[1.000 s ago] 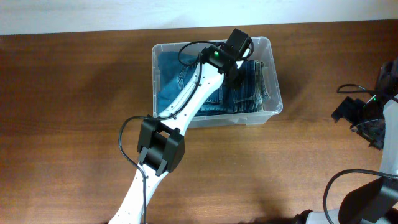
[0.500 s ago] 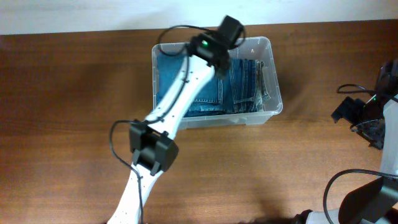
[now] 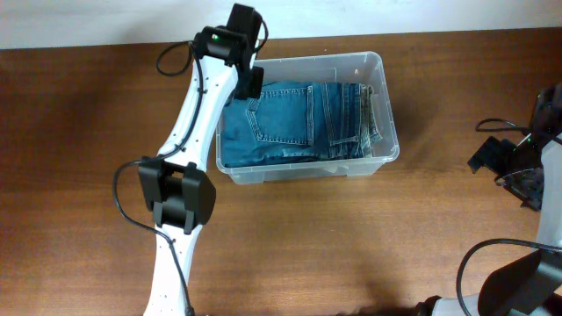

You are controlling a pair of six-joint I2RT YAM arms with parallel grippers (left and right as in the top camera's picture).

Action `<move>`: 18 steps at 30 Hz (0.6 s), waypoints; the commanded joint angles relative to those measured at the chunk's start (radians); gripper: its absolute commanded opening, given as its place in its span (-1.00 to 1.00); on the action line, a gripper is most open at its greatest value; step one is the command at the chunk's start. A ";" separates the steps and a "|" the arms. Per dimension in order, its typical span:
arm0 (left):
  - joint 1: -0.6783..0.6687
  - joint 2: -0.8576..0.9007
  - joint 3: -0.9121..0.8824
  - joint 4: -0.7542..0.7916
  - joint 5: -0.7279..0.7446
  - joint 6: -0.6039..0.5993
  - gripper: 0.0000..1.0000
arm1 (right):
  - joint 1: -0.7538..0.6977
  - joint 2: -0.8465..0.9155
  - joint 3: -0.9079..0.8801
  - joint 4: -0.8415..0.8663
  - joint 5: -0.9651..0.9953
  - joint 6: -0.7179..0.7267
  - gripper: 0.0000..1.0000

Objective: Pack container
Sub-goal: 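Tuck the dark jeans' edges into the container's right side, left gripper, then press the dark jeans flat along the container's left side with the left gripper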

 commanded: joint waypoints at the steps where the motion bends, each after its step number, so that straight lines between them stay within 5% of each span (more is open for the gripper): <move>1: -0.002 -0.015 -0.109 0.018 0.069 -0.011 -0.99 | -0.001 0.000 -0.001 0.000 0.002 0.008 0.97; 9: -0.005 -0.038 -0.122 0.054 0.069 0.027 -0.99 | -0.001 0.000 -0.001 0.000 0.002 0.008 0.97; 18: -0.005 -0.192 0.039 -0.140 0.069 0.028 -0.99 | -0.001 0.000 -0.001 0.001 0.002 0.008 0.97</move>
